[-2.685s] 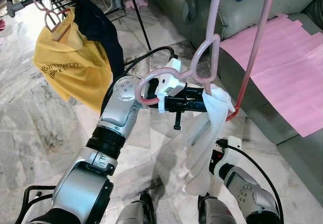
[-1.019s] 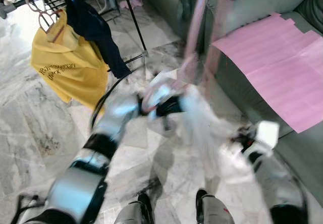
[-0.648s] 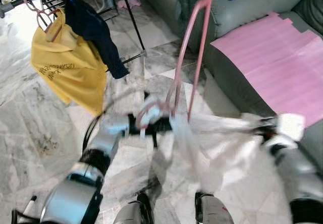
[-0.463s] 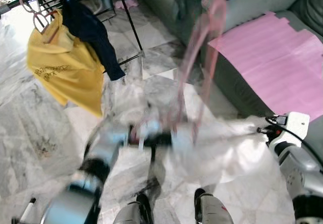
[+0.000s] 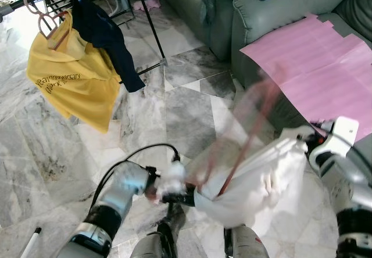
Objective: Hang hanger
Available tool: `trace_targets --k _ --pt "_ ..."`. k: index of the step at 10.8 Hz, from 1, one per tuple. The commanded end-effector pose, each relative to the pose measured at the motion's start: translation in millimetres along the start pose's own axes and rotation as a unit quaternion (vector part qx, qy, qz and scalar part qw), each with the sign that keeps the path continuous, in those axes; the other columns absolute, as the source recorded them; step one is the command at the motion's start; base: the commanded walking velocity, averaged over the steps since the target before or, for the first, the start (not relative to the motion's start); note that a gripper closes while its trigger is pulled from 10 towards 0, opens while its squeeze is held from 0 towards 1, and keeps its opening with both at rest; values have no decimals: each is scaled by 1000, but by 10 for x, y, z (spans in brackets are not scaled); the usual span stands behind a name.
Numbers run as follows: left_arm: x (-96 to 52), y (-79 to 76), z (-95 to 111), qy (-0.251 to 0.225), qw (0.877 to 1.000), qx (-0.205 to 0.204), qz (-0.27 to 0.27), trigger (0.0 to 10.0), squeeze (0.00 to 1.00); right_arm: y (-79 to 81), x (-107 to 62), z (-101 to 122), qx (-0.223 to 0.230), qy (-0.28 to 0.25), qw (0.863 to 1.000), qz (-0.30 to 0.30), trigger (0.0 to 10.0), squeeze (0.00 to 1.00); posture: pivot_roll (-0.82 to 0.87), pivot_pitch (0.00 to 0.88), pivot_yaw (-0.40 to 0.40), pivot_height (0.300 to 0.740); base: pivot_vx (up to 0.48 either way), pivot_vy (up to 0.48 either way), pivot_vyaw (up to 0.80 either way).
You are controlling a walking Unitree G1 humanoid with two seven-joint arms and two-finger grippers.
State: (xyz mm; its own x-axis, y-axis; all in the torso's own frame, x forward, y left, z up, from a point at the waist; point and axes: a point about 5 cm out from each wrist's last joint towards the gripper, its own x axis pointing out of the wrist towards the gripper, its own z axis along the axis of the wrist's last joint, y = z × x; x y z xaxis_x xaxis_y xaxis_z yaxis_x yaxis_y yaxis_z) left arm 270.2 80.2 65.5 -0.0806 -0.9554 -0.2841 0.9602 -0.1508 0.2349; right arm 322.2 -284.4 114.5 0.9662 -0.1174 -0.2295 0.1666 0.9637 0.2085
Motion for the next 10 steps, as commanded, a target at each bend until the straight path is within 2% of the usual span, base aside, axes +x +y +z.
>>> trace_targets --k 1,2,3,4,5,6,7,8,9,10 --pt "-31 -138 -153 27 999 -10 13 10000 0 -72 -23 207 4 -35 999 -15 0 0 -240 256 96 740 0 0 0" --pt "7 -6 -106 5 995 -11 96 10000 0 -21 -19 289 2 -46 999 -2 0 0 -246 256 93 740 0 0 0" --pt "36 63 -58 2 991 15 131 10000 0 2 -16 307 2 -48 999 3 0 0 -245 255 95 740 0 0 0" --pt "67 15 -95 28 995 29 96 10000 0 -2 -16 310 2 -47 999 2 0 0 -245 255 95 740 0 0 0" --pt "69 -39 -160 47 996 19 75 10000 0 -6 -16 330 3 -50 999 0 0 0 -243 255 99 740 0 0 0" --pt "52 -168 -228 93 993 73 12 10000 0 10 -27 423 6 -62 998 0 0 0 -245 260 105 740 0 0 0" --pt "67 -271 -293 128 985 105 -42 10000 0 63 -30 512 16 -75 997 5 0 0 -247 261 106 740 0 0 0" --pt "80 -324 -354 156 980 103 -73 10000 0 159 -33 592 21 -86 996 17 0 0 -249 265 109 740 0 0 0" --pt "110 -345 -395 174 977 102 -74 10000 0 267 -38 658 25 -94 995 31 0 0 -251 265 107 740 0 0 0" --pt "118 -369 -446 203 967 125 -87 10000 0 340 -52 712 23 -100 994 37 0 0 -255 266 107 740 0 0 0"
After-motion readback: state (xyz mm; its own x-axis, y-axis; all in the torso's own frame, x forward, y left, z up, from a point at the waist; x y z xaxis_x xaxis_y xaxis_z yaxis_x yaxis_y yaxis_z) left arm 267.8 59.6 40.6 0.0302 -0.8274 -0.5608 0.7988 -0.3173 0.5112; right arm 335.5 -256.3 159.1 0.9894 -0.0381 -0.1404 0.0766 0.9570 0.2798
